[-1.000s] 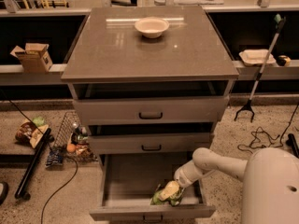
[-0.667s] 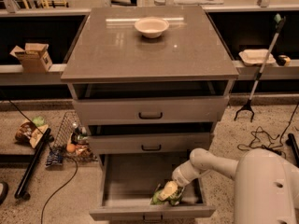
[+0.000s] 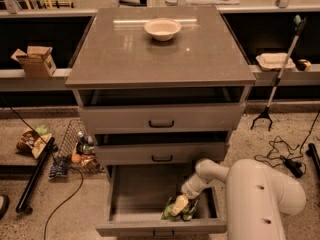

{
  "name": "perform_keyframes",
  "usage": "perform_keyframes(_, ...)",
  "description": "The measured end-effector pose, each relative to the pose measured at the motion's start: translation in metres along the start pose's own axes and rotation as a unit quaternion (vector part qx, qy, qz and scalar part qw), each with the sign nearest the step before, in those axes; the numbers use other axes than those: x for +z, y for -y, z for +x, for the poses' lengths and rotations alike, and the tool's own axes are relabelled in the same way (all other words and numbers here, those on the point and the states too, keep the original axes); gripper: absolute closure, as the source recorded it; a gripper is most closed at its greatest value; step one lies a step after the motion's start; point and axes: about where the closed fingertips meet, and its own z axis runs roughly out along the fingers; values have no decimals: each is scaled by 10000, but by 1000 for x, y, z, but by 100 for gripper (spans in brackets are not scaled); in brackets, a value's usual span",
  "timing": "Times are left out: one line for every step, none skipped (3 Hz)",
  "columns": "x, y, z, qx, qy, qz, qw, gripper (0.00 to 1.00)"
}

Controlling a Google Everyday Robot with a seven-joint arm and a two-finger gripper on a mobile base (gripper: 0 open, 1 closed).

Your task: Pick green jalapeno chip bag from bottom drawer and place on counter

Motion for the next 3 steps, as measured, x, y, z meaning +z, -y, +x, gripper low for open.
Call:
perform_keyframes(10, 7, 11, -1, -238, -47, 9997, 0)
perform_keyframes(11, 12, 26, 89, -445, -23, 9990, 0)
perform_keyframes(10, 15, 37, 181, -546, -25, 9983, 18)
